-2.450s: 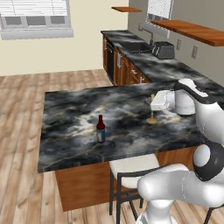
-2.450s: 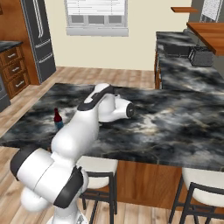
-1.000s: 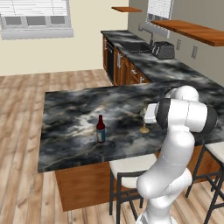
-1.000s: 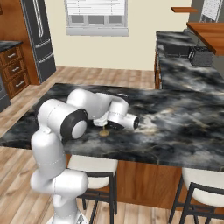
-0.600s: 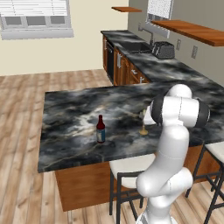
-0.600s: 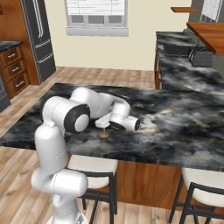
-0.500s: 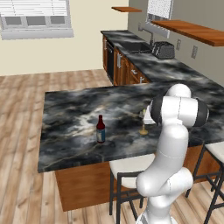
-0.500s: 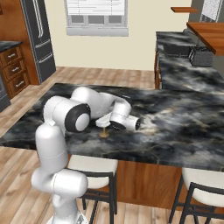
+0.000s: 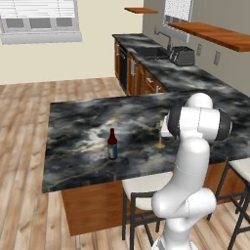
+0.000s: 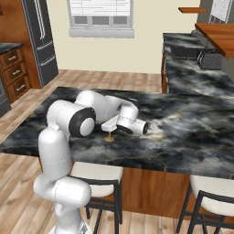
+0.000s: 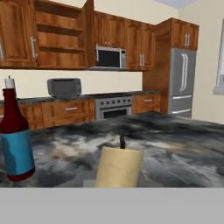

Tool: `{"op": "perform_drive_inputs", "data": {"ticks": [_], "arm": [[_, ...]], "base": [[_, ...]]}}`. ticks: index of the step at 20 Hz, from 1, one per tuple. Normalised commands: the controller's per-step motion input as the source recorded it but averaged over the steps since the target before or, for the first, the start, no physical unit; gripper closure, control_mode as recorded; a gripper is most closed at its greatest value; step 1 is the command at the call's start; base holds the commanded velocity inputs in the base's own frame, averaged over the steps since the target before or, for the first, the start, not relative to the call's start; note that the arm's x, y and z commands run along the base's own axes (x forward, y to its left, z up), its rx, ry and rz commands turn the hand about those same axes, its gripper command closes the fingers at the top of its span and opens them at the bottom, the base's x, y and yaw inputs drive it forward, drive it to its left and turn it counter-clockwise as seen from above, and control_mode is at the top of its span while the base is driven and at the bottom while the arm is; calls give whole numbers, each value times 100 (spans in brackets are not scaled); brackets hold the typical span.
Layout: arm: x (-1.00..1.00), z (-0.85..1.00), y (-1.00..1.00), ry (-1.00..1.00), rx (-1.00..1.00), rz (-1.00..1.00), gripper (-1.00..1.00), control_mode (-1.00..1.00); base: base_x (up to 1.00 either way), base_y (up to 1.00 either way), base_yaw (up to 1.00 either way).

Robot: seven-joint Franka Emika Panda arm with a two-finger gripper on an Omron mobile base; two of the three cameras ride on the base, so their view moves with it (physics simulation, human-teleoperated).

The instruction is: Get the candle and the beer from the cabinet and move them to the dining counter.

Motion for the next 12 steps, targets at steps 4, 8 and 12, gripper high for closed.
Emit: {"op": "perform_drive_inputs", "data": {"ticks": [4, 8, 12], "arm": [[0, 0, 0, -9, 0, 0, 100, -100], [0, 0, 0, -4, 0, 0, 100, -100], [0, 0, 0, -2, 0, 0, 100, -100]], "base": [[0, 0, 0], [0, 0, 0], [0, 0, 0]]}}
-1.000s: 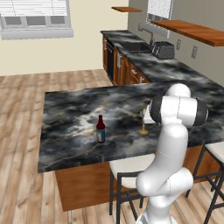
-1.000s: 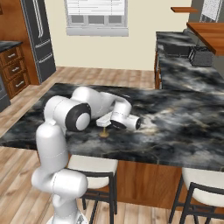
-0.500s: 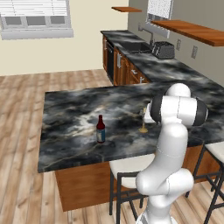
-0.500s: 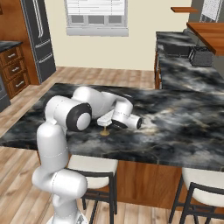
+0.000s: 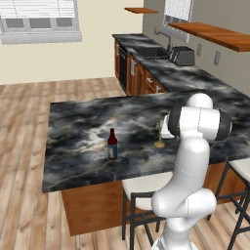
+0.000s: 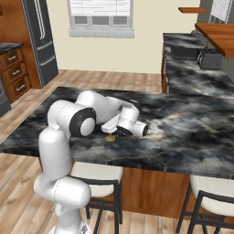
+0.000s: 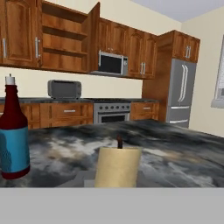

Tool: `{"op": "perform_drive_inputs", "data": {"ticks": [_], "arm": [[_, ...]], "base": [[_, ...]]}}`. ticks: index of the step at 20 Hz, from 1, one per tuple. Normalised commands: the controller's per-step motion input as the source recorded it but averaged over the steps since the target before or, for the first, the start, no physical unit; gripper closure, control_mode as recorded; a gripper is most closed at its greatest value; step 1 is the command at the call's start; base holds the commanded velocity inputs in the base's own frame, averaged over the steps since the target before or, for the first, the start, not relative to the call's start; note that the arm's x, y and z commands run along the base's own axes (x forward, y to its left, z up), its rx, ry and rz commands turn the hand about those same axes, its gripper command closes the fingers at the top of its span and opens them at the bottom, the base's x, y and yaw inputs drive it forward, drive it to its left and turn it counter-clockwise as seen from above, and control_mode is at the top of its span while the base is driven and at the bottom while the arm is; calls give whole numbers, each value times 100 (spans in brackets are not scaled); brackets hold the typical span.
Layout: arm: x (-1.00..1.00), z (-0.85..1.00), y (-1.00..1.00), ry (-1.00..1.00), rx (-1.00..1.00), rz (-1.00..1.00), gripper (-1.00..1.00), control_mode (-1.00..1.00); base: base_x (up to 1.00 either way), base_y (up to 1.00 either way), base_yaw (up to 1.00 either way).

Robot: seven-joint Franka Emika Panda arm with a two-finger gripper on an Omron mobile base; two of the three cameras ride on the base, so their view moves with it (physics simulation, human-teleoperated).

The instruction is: Get the candle and the beer from the cabinet and move them to the dining counter.

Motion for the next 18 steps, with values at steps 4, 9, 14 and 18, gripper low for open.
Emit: {"op": "perform_drive_inputs", "data": {"ticks": [4, 9, 14, 18], "arm": [[0, 0, 0, 0, 0, 0, -100, -100], [0, 0, 0, 0, 0, 0, -100, -100], [0, 0, 0, 0, 0, 0, -100, -100], [0, 0, 0, 0, 0, 0, -100, -100]], "base": [[0, 0, 0], [0, 0, 0], [0, 0, 0], [0, 0, 0]]}}
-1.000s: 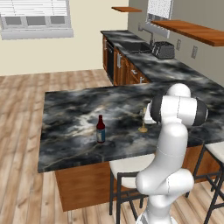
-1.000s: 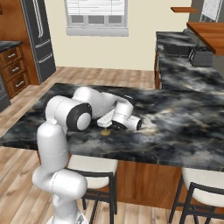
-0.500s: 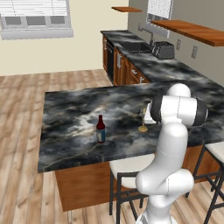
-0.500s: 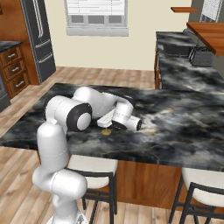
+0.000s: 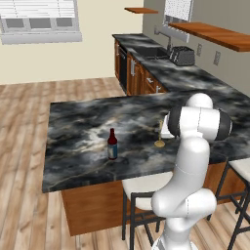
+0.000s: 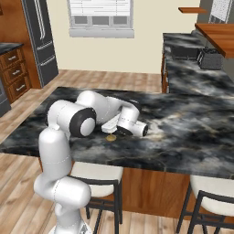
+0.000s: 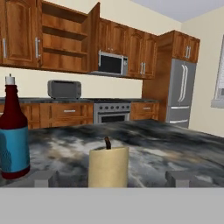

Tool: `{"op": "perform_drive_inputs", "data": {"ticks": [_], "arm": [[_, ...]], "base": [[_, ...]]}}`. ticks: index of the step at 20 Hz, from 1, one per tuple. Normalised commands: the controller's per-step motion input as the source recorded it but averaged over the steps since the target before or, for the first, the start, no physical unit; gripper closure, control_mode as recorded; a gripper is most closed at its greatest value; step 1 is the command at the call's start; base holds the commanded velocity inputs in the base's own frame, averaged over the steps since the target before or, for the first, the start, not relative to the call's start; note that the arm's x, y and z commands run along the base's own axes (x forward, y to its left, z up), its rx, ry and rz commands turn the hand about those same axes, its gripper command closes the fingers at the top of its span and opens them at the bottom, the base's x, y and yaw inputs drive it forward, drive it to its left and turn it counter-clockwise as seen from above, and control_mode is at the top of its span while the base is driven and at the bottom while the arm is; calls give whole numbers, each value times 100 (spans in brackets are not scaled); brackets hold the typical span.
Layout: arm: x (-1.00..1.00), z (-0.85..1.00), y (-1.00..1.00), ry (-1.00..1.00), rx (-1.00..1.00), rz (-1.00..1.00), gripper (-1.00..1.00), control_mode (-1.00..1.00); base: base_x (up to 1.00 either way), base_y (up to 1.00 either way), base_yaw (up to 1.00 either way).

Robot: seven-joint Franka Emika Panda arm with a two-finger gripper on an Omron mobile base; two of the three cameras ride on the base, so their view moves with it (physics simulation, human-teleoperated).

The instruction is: Get the candle and the beer from the cabinet and move them to the dining counter.

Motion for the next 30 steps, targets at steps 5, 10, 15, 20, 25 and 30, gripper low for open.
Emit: {"op": "perform_drive_inputs", "data": {"ticks": [5, 10, 15, 20, 25, 30], "arm": [[-3, 6, 0, -2, 0, 0, -100, -100], [0, 2, -6, -3, 0, 0, -100, -100], [0, 2, -10, -1, 0, 0, -100, -100], [0, 0, -14, 0, 0, -1, -100, -100], [1, 0, -11, 0, 0, -3, -100, -100], [0, 5, -15, 0, 0, -5, -100, -100]], "base": [[0, 0, 0], [0, 0, 0], [0, 0, 0], [0, 0, 0], [0, 0, 0], [0, 0, 0]]}}
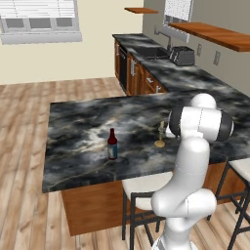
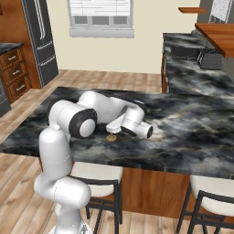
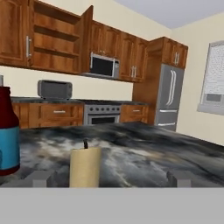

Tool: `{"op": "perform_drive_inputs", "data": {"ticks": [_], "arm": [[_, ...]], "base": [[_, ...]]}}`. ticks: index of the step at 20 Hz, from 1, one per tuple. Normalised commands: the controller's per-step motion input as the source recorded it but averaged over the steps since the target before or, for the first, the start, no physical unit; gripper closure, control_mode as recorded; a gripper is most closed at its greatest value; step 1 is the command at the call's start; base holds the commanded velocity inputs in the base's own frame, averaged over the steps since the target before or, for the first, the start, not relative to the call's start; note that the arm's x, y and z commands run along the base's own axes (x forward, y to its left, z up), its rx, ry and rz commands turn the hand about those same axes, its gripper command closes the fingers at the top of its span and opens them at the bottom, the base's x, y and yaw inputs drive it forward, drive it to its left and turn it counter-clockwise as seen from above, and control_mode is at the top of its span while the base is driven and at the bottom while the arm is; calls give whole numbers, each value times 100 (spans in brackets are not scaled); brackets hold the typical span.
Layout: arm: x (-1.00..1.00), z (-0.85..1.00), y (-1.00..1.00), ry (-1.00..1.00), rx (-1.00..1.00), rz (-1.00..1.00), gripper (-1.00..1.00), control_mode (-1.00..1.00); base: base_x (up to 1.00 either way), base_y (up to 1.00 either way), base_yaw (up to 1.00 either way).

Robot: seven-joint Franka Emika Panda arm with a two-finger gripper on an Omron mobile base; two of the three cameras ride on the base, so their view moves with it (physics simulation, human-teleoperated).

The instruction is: Get the candle and the beer from the cabinet and move them to the dining counter.

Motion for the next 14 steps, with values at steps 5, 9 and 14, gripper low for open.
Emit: {"op": "perform_drive_inputs", "data": {"ticks": [5, 9, 14], "arm": [[-15, 32, -18, 0, 0, -7, -100, -100], [-38, 46, -11, 0, 0, -9, -100, -100], [-52, 56, 0, 0, -1, -16, -100, -100]], "base": [[0, 0, 0], [0, 0, 0], [0, 0, 0]]}}
